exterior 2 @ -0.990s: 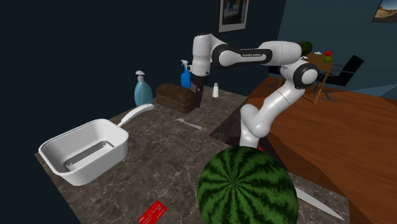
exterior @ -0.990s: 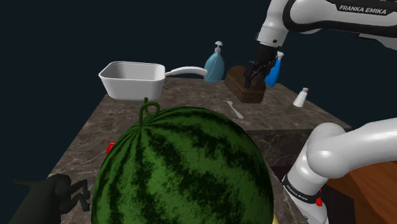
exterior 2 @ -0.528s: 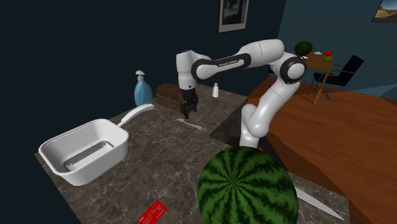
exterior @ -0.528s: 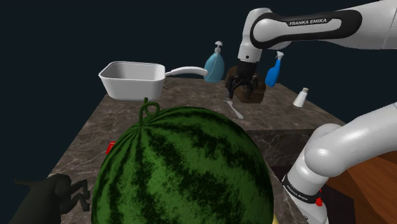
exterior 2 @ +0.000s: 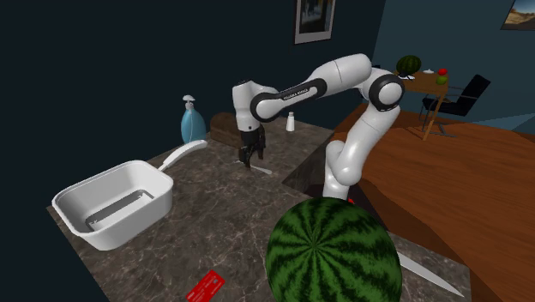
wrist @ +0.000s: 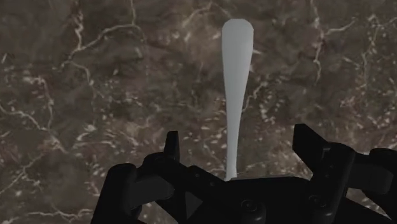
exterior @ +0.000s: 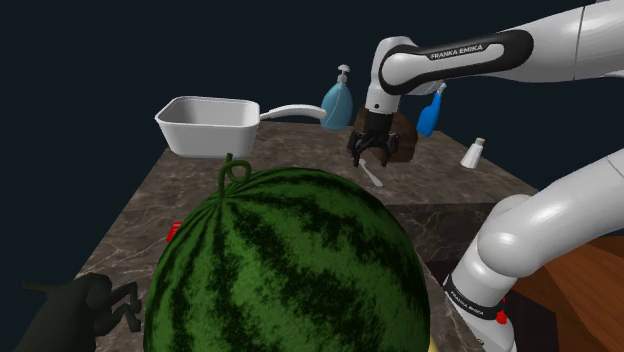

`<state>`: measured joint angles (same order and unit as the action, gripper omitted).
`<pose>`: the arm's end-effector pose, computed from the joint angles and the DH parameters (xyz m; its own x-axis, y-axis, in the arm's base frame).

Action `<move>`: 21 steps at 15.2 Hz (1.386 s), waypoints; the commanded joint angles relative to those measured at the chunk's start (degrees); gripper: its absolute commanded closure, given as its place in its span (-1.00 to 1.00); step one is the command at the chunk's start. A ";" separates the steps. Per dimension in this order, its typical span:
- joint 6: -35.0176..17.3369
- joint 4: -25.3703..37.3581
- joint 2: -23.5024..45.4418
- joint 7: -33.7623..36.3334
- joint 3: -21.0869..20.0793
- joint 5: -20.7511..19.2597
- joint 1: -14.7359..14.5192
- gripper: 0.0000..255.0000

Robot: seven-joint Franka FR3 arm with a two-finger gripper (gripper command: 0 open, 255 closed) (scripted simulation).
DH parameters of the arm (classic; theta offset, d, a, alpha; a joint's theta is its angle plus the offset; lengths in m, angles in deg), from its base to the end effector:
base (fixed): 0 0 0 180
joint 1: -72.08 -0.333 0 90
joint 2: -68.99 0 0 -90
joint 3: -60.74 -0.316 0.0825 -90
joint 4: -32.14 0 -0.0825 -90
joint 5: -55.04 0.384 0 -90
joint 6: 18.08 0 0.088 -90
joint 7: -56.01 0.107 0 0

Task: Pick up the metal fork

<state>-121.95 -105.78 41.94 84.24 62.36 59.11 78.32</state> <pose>0.3894 -0.0484 0.4755 0.7897 -0.5959 -0.1456 -0.6037 -0.7972 -0.0116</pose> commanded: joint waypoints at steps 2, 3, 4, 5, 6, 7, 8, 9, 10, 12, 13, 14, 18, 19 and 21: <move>-2.23 -1.52 0.69 -0.05 -0.07 0.10 -0.05 -1.00; -2.23 -1.51 0.70 -0.05 -0.07 0.10 -0.05 -1.00; -2.29 -1.58 0.69 -0.03 -0.09 0.12 -0.06 1.00; -2.27 -1.57 0.68 -0.02 -0.10 0.12 -0.07 1.00; -2.27 -1.59 0.67 -0.01 -0.10 0.12 -0.07 1.00; -2.27 -1.59 0.66 0.00 -0.11 0.13 -0.07 1.00; -2.27 -1.59 0.65 0.00 -0.11 0.13 -0.07 1.00; -2.27 -1.59 0.66 0.00 -0.11 0.13 -0.07 1.00; -2.27 -1.59 0.66 0.00 -0.11 0.13 -0.07 1.00; -2.27 -1.59 0.66 0.00 -0.11 0.13 -0.07 1.00; -2.23 -1.51 0.71 -0.05 -0.07 0.10 -0.05 1.00; -1.42 -0.88 0.52 0.01 -0.07 0.08 -0.05 1.00; 1.79 1.75 -0.07 0.25 -0.07 0.01 -0.04 1.00; 2.58 2.43 -0.18 0.31 -0.07 -0.01 -0.04 1.00; 4.15 3.83 -0.36 0.42 -0.06 -0.04 -0.04 1.00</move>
<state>-118.56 -102.50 41.79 84.55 62.34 59.07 78.30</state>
